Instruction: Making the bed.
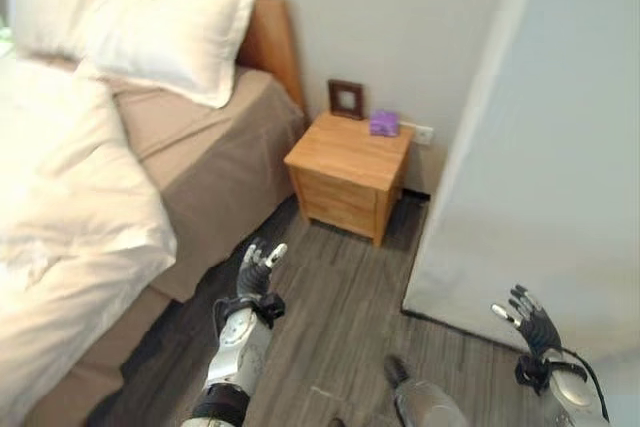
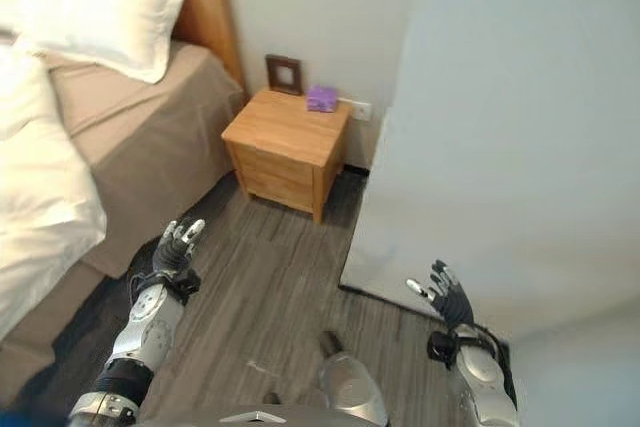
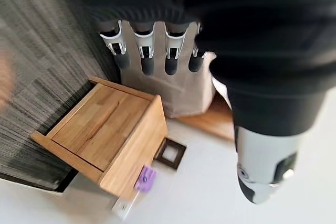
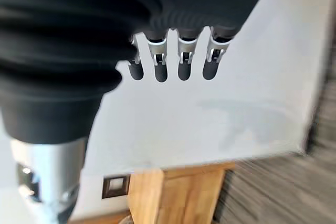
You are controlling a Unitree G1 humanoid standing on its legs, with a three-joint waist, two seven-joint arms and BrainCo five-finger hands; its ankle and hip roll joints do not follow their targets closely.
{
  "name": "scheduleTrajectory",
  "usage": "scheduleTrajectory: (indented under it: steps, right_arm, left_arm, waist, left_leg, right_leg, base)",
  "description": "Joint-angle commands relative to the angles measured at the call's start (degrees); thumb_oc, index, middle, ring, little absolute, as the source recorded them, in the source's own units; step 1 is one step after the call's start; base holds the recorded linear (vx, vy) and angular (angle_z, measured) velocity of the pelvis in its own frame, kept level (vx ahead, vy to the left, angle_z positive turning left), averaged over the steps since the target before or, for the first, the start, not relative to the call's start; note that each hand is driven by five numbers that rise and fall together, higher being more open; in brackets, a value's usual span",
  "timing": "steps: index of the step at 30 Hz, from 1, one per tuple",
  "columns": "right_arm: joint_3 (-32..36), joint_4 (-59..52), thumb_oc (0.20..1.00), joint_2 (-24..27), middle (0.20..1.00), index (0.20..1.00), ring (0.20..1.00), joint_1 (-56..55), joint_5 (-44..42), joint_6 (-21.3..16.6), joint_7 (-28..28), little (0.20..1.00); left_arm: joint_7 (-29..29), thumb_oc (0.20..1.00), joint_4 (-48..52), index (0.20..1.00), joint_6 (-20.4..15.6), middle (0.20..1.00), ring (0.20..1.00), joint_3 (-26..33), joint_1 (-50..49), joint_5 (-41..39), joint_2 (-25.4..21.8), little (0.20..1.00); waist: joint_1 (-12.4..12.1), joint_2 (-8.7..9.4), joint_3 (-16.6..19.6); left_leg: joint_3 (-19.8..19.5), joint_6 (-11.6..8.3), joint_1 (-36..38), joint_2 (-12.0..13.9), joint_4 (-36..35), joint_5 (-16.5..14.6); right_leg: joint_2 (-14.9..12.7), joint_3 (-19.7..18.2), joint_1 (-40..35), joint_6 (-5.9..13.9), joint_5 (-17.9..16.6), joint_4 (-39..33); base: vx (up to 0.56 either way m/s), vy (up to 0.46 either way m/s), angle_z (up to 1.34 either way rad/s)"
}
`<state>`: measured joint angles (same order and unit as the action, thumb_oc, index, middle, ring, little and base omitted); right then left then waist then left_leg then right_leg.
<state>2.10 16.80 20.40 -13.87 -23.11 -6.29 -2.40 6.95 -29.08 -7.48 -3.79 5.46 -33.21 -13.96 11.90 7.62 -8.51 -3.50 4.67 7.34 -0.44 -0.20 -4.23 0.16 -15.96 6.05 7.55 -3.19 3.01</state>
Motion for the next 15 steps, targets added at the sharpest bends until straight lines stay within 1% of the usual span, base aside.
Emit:
scheduleTrajectory:
  steps: [1, 2, 5, 6, 7, 8, 9, 11, 12, 13, 15]
  right_arm:
    - [2.2, -2.4, 1.0, 1.7, 1.0, 1.0, 1.0, 4.2, -1.9, -4.0, 0.4, 1.0]
    - [2.0, -2.5, 1.0, 1.9, 1.0, 1.0, 1.0, 4.7, -2.6, -4.0, 0.8, 1.0]
    - [1.5, -2.7, 1.0, 2.4, 1.0, 1.0, 1.0, 5.3, -3.2, -3.9, 1.8, 1.0]
    - [0.2, -3.7, 1.0, 2.8, 1.0, 1.0, 1.0, 6.1, -3.5, -3.3, 2.9, 1.0]
    - [0.0, -3.6, 1.0, 3.1, 1.0, 1.0, 1.0, 6.1, -3.9, -3.0, 3.3, 1.0]
    - [0.0, -3.5, 1.0, 3.1, 1.0, 1.0, 1.0, 6.1, -3.9, -3.0, 3.3, 1.0]
    - [4.4, -3.9, 1.0, -0.4, 1.0, 1.0, 1.0, 7.4, -12.1, -4.6, -1.9, 1.0]
    - [3.7, -3.9, 1.0, 0.1, 1.0, 1.0, 1.0, 8.0, -10.9, -4.3, -1.7, 1.0]
    - [3.5, -4.3, 1.0, -0.2, 1.0, 1.0, 1.0, 8.3, -11.0, -4.3, -1.1, 1.0]
    - [3.5, -4.3, 1.0, -0.2, 1.0, 1.0, 1.0, 8.3, -11.0, -4.3, -1.1, 1.0]
    - [2.9, -3.7, 1.0, 0.1, 1.0, 1.0, 1.0, 9.3, -10.9, -4.2, -1.2, 1.0]
  left_arm:
    - [-1.5, 1.0, 3.5, 1.0, -2.0, 1.0, 1.0, 0.9, 0.0, 2.6, -2.1, 1.0]
    - [-1.6, 1.0, 3.8, 1.0, -2.0, 1.0, 1.0, 1.5, -1.1, 2.2, -2.0, 1.0]
    - [-1.4, 1.0, 4.7, 1.0, -1.9, 1.0, 1.0, 3.3, -4.3, 1.4, -1.9, 1.0]
    - [-1.5, 1.0, 4.7, 1.0, -1.9, 1.0, 1.0, 4.5, -6.0, 0.1, -1.6, 1.0]
    - [-1.7, 1.0, 4.5, 1.0, -1.8, 1.0, 1.0, 5.1, -6.9, 0.1, -1.6, 1.0]
    - [-1.7, 1.0, 4.5, 1.0, -1.8, 1.0, 1.0, 5.1, -6.9, 0.1, -1.6, 1.0]
    - [-1.4, 1.0, 14.3, 1.0, -1.6, 1.0, 1.0, 5.7, -7.9, 1.4, -4.3, 1.0]
    - [-1.1, 1.0, 14.4, 1.0, -1.8, 1.0, 1.0, 6.5, -8.4, 0.8, -4.1, 1.0]
    - [-1.0, 1.0, 14.3, 1.0, -1.8, 1.0, 1.0, 7.4, -9.5, 0.6, -3.7, 1.0]
    - [-1.0, 1.0, 14.4, 1.0, -1.8, 1.0, 1.0, 7.4, -9.5, 0.6, -3.7, 1.0]
    - [-0.6, 1.0, 14.1, 1.0, -1.9, 1.0, 1.0, 8.1, -10.3, 0.2, -3.4, 1.0]
  waist:
    - [-0.8, -1.04, 0.3]
    - [-1.9, -1.08, 0.6]
    - [-4.3, -1.14, 1.3]
    - [-5.7, -1.23, 1.5]
    - [-6.4, -1.38, 1.6]
    - [-6.3, -1.37, 1.6]
    - [-6.2, -5.48, 0.8]
    - [-6.8, -5.28, 0.5]
    - [-7.5, -5.03, 0.2]
    - [-7.5, -5.02, 0.1]
    - [-8.2, -4.73, -0.2]
  left_leg:
    - [7.3, -3.86, 1.6, -1.8, -4.1, 3.6]
    - [6.1, -3.79, 1.1, -1.8, -4.3, 3.9]
    - [3.9, -3.87, 0.5, -1.7, -4.3, 4.3]
    - [2.6, -4.02, 0.1, -1.7, -4.3, 4.6]
    - [1.3, -4.12, -0.1, -1.8, -4.2, 4.7]
    - [1.3, -4.12, -0.1, -1.8, -4.2, 4.7]
    - [15.8, -9.62, -1.1, 6.1, -3.9, 6.8]
    - [15.6, -9.47, -1.1, 5.8, -3.1, 6.5]
    - [15.3, -9.24, -1.2, 5.7, -2.4, 5.9]
    - [15.3, -9.23, -1.2, 5.6, -2.3, 5.9]
    - [15.0, -9.04, -1.4, 5.4, -2.0, 5.5]
  right_leg:
    - [1.0, 2.0, -4.6, -0.11, -0.1, 1.8]
    - [1.3, 1.4, -5.5, -0.43, 0.2, 0.4]
    - [1.6, 2.0, -7.1, -1.12, 0.4, -1.8]
    - [1.8, 2.5, -8.0, -1.75, 0.7, -3.0]
    - [1.6, 3.5, -8.8, -2.15, 1.0, -3.8]
    - [1.6, 3.6, -8.8, -2.15, 1.0, -3.8]
    - [-3.3, 24.9, -11.7, -2.11, 3.8, -7.0]
    - [-3.5, 25.0, -12.1, -2.05, 3.3, -7.4]
    - [-4.0, 25.1, -12.4, -1.81, 2.9, -7.5]
    - [-4.0, 25.1, -12.4, -1.8, 2.9, -7.5]
    - [-4.5, 25.3, -12.6, -1.57, 2.5, -7.4]
  base:
    - [0.04, -0.111, 0.95]
    - [0.05, -0.108, 0.44]
    - [0.05, -0.116, -0.01]
    - [0.04, -0.143, 0.15]
    - [0.03, -0.109, 0.16]
    - [0.02, -0.068, 0.22]
    - [0.0, -0.006, 0.16]
    - [-0.04, 0.051, 0.07]
    - [-0.05, 0.071, -0.12]
    - [-0.05, 0.086, -0.2]
    - [-0.04, 0.062, -0.09]
